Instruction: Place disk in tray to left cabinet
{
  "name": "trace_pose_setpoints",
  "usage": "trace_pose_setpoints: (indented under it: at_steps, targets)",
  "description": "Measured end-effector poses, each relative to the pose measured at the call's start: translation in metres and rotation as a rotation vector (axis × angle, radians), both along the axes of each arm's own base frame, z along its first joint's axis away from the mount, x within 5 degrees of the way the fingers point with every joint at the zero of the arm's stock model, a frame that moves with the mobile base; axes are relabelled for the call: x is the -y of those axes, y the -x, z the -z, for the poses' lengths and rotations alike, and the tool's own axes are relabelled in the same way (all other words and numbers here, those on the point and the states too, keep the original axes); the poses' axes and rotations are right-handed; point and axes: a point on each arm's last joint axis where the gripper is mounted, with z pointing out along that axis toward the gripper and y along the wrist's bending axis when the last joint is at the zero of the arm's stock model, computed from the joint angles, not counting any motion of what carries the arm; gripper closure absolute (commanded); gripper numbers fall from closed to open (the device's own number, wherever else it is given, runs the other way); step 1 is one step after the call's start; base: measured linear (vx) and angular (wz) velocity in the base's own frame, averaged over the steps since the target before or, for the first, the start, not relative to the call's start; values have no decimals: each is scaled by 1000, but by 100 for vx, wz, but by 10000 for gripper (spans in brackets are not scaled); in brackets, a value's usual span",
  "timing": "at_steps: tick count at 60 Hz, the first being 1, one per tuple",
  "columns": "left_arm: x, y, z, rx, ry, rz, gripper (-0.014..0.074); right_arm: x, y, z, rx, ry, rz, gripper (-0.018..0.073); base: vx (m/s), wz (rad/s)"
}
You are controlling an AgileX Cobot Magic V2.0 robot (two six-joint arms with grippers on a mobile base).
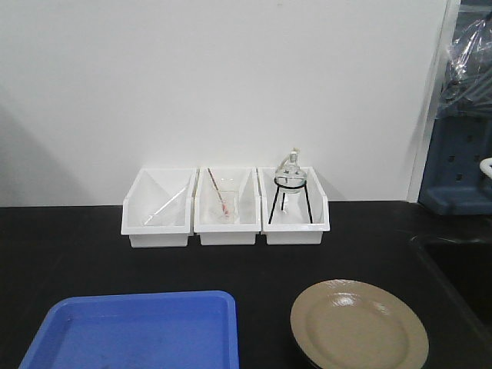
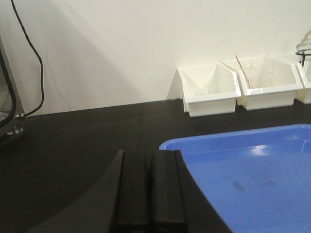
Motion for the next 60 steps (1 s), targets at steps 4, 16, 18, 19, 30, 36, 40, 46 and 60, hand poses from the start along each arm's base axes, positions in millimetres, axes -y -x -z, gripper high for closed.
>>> trace_pose_setpoints:
  at_steps: [4, 16, 18, 19, 30, 36, 40, 46, 60]
  targets:
    - [0, 0, -2, 24, 59, -1, 603, -1, 0, -3, 32, -22, -7, 565, 0, 0]
    - [0, 11, -54, 187, 127, 12, 603, 1, 14, -66, 184, -139, -17, 563, 0, 0]
    - [0, 16, -69, 237, 124, 15, 603, 2, 18, -79, 205, -145, -16, 561, 0, 0]
    - [1, 18, -75, 258, 124, 16, 603, 3, 19, -83, 209, -147, -15, 561, 0, 0]
    - [1, 17, -134, 295, 64, 13, 603, 3, 11, -109, 97, -119, 9, 557, 0, 0]
    - [0, -6, -139, 175, 20, 8, 603, 1, -8, -105, -11, -82, 22, 554, 0, 0]
    - [-1, -22, -136, 99, 14, 8, 601, -1, -20, -100, -86, -62, 28, 547, 0, 0]
    - [-1, -39, -127, -2, 15, 10, 593, -3, -38, -90, -198, -43, 33, 524, 0, 0]
    - [-2, -60, -110, -165, 23, 19, 493, -9, -68, -78, -291, -30, 23, 353, 0, 0]
